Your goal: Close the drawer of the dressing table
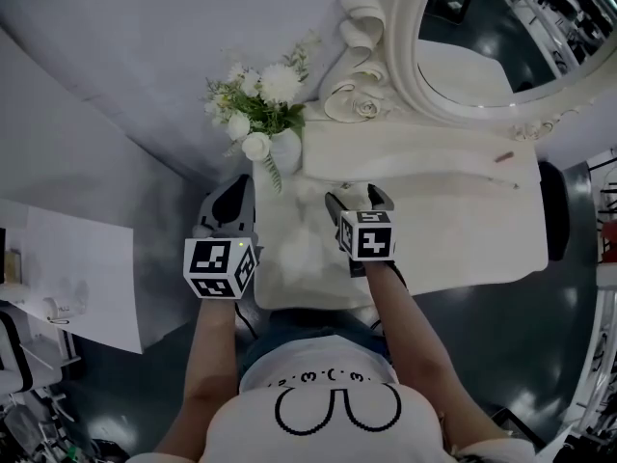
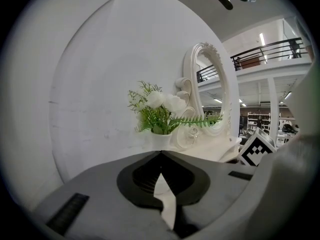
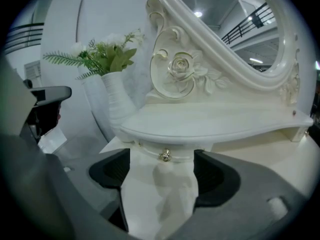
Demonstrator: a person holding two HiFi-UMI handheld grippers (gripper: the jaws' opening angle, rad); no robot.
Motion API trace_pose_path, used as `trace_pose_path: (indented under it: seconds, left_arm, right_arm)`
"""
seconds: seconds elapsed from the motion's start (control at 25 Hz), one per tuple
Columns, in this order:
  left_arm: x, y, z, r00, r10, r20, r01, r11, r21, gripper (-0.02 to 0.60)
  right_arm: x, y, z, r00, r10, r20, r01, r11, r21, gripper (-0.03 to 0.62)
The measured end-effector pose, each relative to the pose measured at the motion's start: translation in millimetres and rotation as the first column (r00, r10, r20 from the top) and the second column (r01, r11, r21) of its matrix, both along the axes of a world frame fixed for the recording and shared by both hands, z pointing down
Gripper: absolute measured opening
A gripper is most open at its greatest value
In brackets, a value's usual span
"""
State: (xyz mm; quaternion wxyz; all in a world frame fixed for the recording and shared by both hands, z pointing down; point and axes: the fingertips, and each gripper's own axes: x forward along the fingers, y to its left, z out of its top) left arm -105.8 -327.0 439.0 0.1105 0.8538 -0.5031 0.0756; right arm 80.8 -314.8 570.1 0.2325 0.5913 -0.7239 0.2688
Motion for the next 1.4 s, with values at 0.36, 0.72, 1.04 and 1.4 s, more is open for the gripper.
trace_pose_path:
  seconds: [0.36,0.72,1.04,1.4]
  left_arm:
    - [1,18,-23,1.000,0.003,-0.024,-0.001,0.999,0.048,-0.002]
    - [-3,35,-56,0.999,0.000,-0.036,0.004,0.992,0.125,-0.002]
    - [0,43,-99,0.999,0.012,-0.046,-0.002,0.976,0.219,-0.002]
    - [8,41,-171,0.998,0.025,-0.058,-0.001,0.927,0.376,-0.002]
  right_arm:
    - [7,21,-64,1.000,-0.029,-0.004,0.029,0.993,0.113,0.387]
    - [8,44,-174,0.992,-0.075,-0.103,0.114,0.884,0.453,0.001]
    - [19,69,-271,0.984,-0.044,-0.173,0.150,0.734,0.663,-0.003]
    - [34,90,-329,0.975,0.016,-0.223,0.160,0.645,0.747,-0.003]
